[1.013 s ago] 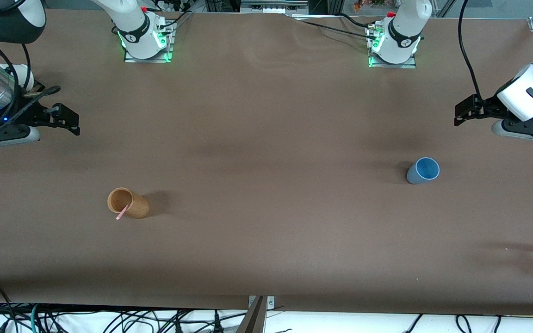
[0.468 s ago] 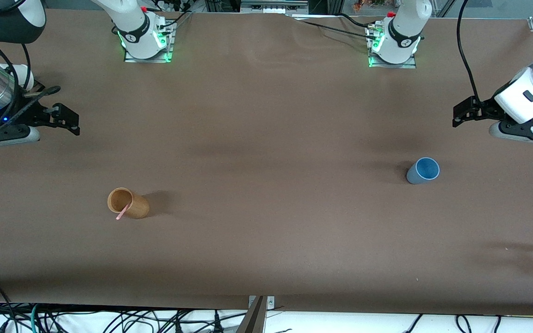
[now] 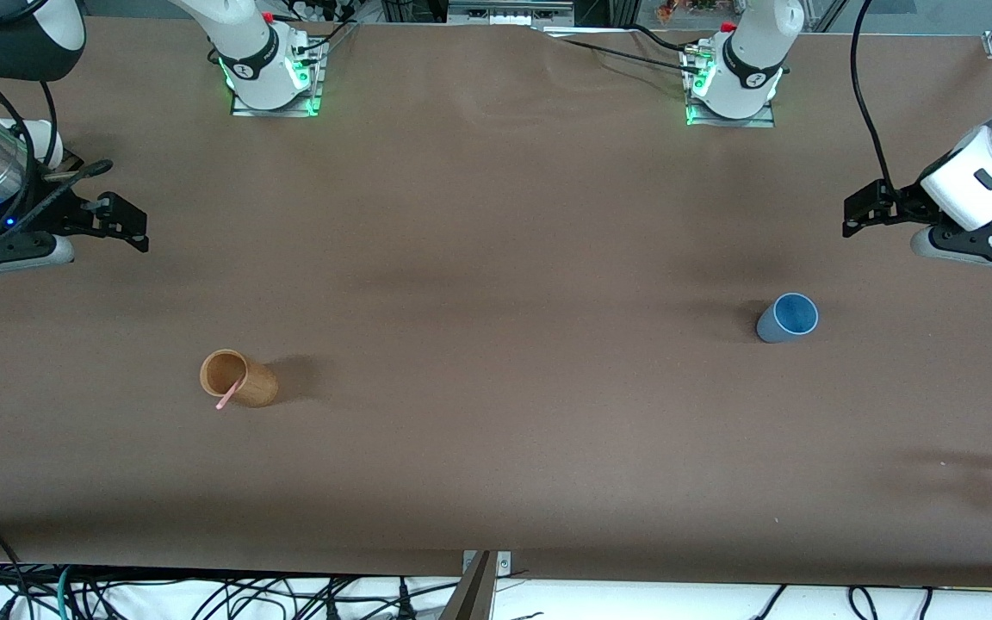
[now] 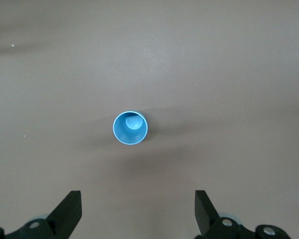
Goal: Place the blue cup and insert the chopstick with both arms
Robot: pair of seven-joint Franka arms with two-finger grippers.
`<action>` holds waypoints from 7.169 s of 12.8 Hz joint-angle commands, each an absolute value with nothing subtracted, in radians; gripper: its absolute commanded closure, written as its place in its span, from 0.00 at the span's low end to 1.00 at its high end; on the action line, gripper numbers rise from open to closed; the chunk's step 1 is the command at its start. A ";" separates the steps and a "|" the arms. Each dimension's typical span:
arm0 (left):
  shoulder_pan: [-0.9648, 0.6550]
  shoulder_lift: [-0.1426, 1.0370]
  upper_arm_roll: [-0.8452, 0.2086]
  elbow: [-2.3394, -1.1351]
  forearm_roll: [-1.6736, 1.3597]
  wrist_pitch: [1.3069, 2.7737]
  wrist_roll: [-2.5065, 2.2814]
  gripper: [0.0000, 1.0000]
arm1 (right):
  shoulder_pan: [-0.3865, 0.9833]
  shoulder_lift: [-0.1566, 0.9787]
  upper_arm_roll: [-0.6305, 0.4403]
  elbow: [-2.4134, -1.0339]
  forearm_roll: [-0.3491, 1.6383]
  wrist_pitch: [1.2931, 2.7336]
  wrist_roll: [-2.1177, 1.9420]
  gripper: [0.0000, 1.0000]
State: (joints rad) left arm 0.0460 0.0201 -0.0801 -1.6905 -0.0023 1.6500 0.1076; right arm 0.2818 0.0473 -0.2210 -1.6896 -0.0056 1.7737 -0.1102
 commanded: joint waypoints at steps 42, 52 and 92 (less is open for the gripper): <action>0.163 0.339 -0.328 -1.884 0.008 2.079 -0.039 1.00 | 0.268 0.635 -0.164 -1.459 0.091 2.240 -0.238 0.51; -0.270 0.699 -0.442 -1.554 0.090 2.106 -0.951 1.00 | 0.264 0.644 -0.164 -1.456 0.091 2.241 -0.239 0.99; -0.015 0.051 -0.080 -1.634 -0.025 1.651 -0.044 0.00 | 0.989 0.712 -0.273 -1.183 0.012 2.172 0.736 1.00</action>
State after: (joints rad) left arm -0.0234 0.0471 -0.0805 -1.6479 -0.0020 1.6737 -0.0644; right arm 0.9743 0.7147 -0.2604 -1.1532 0.0339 2.1343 0.7110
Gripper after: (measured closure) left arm 0.000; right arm 0.916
